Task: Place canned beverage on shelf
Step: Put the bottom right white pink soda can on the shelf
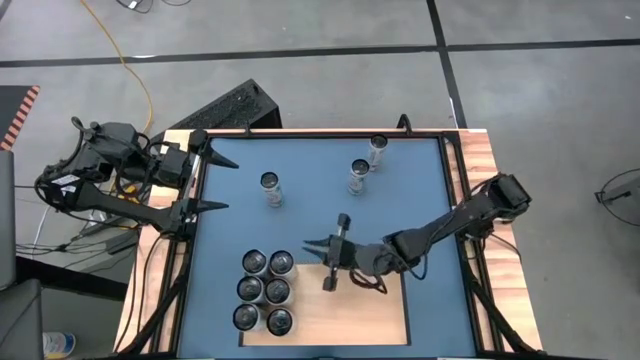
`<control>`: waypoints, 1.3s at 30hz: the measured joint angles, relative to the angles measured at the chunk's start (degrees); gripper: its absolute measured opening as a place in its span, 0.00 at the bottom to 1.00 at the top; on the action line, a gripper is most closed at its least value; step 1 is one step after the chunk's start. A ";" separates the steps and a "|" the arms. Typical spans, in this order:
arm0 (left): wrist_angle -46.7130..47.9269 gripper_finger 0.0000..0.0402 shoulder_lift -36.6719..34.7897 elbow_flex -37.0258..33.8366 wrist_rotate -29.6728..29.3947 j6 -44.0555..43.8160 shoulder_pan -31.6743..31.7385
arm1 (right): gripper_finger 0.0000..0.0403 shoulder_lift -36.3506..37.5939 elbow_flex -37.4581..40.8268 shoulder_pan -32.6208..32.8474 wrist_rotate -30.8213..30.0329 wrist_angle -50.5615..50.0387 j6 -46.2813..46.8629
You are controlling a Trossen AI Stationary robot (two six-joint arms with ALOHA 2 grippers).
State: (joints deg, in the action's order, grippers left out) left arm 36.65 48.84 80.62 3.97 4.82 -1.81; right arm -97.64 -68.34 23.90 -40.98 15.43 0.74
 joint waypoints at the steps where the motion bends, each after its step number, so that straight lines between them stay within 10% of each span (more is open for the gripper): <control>1: 0.03 0.96 0.00 0.00 0.00 0.00 0.01 | 0.14 1.21 -0.18 0.02 -3.16 -3.97 0.85; 5: 0.12 0.96 0.02 0.00 -0.17 -0.02 -0.02 | 0.26 6.78 -1.73 -0.67 -11.55 -21.06 7.08; 17: 3.63 0.96 0.02 0.00 -0.35 -0.62 -0.02 | 0.82 15.56 -1.91 -13.05 -11.66 -45.60 20.07; 39: 7.73 0.96 0.02 0.00 -4.02 -1.12 0.01 | 0.84 1.50 -1.89 -26.70 -5.86 -52.85 34.31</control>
State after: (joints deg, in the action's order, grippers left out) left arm 44.38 48.86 80.62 -0.05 3.70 -1.80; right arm -96.14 -70.23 -2.80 -46.84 -37.42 35.04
